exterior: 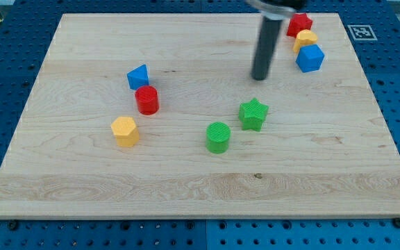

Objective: Place the triangle into the green star

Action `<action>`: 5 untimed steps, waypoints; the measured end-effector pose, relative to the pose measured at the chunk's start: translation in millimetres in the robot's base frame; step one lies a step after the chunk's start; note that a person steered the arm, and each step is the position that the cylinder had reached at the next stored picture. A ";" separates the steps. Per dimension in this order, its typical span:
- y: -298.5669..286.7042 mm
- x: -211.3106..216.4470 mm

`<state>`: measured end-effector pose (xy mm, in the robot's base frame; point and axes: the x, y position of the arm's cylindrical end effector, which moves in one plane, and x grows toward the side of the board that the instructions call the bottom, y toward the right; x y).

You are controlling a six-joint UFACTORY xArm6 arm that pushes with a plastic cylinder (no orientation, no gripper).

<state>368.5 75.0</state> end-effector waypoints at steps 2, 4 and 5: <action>-171.5 -20.5; -263.2 2.6; -242.2 17.4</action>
<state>385.9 -167.3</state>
